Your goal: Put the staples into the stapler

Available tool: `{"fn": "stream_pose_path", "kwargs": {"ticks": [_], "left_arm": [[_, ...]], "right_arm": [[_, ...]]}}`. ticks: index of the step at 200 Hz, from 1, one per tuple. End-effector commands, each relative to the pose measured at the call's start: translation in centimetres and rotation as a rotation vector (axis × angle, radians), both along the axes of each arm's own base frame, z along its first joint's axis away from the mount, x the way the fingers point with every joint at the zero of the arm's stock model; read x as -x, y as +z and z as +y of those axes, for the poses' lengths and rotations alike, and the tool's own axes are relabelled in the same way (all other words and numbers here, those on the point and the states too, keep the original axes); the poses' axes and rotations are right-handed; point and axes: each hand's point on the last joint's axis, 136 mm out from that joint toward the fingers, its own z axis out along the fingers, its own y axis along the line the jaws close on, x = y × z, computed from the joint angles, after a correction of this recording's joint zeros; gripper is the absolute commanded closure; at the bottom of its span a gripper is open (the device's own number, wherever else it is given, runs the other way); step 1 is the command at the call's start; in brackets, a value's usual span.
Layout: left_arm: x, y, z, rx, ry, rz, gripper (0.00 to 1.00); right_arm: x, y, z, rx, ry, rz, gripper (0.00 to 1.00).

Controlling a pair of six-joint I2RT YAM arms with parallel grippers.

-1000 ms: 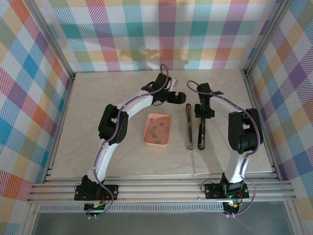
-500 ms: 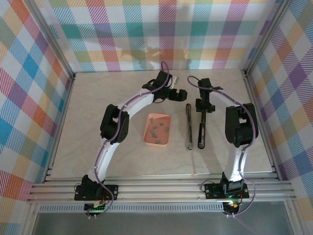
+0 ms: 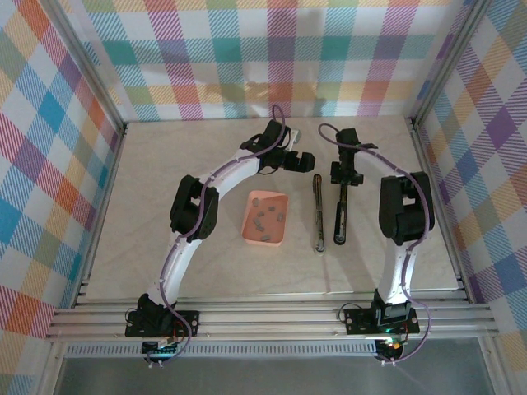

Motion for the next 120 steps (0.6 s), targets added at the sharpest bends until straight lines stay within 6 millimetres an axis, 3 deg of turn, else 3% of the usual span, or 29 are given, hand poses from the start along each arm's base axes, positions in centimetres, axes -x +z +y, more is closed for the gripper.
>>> {"fn": "stream_pose_path", "kwargs": {"ticks": [1,30,120], "left_arm": [[-0.3,1.5,0.0,0.014,-0.019,-0.023,0.00],[-0.2,1.7,0.1,0.013,-0.017,-0.029,0.00],[-0.4,1.9,0.1,0.012,-0.011,-0.035,0.00]], "right_arm": [[0.1,1.7,-1.1,-0.007,-0.051,-0.039,0.55],[0.1,0.7,-1.9,-0.065,-0.108,-0.008,0.49],[-1.0,-1.5,-0.2,-0.152,-0.067,0.044,0.51]]}}
